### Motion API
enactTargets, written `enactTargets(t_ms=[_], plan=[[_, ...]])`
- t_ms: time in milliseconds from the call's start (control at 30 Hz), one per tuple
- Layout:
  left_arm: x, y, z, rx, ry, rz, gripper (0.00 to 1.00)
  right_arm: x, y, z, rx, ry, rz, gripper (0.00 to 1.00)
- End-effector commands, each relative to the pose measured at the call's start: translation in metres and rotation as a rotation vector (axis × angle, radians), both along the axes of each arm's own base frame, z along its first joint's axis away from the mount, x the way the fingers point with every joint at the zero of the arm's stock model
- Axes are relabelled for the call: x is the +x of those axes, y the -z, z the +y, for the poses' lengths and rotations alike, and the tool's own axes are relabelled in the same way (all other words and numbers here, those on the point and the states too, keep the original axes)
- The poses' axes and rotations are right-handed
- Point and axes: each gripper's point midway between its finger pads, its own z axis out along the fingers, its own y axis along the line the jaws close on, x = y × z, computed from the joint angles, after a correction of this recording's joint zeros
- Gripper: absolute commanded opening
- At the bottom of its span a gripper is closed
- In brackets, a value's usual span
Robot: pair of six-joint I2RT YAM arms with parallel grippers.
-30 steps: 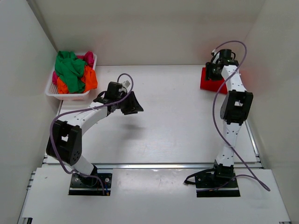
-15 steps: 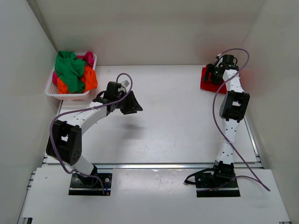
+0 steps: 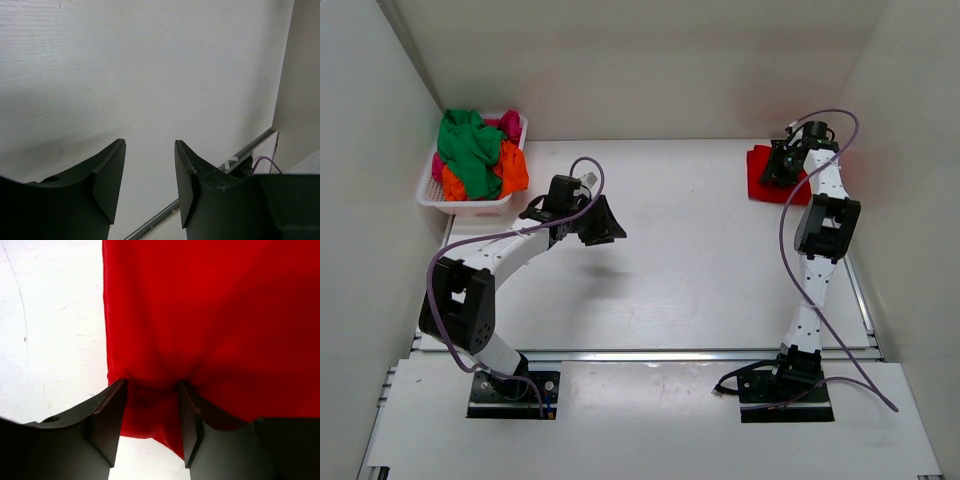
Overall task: Fold and stack the t-shirts
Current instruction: Put the neatly folded tshirt into the corner of the board with the right arm
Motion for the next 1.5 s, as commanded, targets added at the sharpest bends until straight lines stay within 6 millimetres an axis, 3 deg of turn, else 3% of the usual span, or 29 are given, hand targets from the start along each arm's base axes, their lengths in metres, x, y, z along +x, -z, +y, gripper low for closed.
enactTargets(t_ms=[0,167,300,400,600,767,1000,1100,1300,1400,1467], plan=[[0.001,-0.02,-0.004,-0.035,0.011,-0.048,0.55,-0.035,0.006,0.004,0.03,-0.009,0.126,0.42],[0.0,-0.018,-0.001,-0.028,0.009,-0.042,0.55,-0.045,0.015,-0.012,0.031,-0.031,0.14,0.45],[-0.001,-0.02,-0.003,-0.034,0.014,-0.047,0.54,-0.039,0.017,-0.015,0.037,-0.105,0.086,0.44],[-0.004,-0.016,-0.003,-0.024,0.02,-0.035,0.55,-0.034,0.005,-0.02,0.057,-0.117,0.037,0.45],[-0.003,-0.01,-0.003,-0.018,0.015,-0.027,0.55,-0.017,-0.005,-0.045,-0.051,-0.058,-0.012,0.59],[-0.004,-0.009,-0.005,-0.02,0.02,-0.021,0.54,-0.002,-0.009,-0.051,-0.088,-0.032,-0.06,0.72],[-0.004,-0.006,-0.003,-0.019,0.016,-0.013,0.55,0.02,-0.044,-0.036,-0.256,-0.137,-0.182,0.79],[-0.004,-0.01,-0.005,-0.028,0.014,-0.021,0.54,0.024,-0.075,-0.022,-0.26,-0.157,-0.246,0.79],[-0.007,-0.016,-0.003,-0.039,0.009,-0.036,0.54,0.027,-0.126,-0.016,-0.26,-0.135,-0.363,0.82],[-0.008,-0.023,-0.004,-0.045,0.012,-0.049,0.54,0.028,-0.138,-0.015,-0.309,-0.109,-0.375,0.82],[-0.007,-0.023,-0.001,-0.046,0.007,-0.052,0.55,0.025,-0.128,-0.029,-0.346,-0.058,-0.335,0.81]])
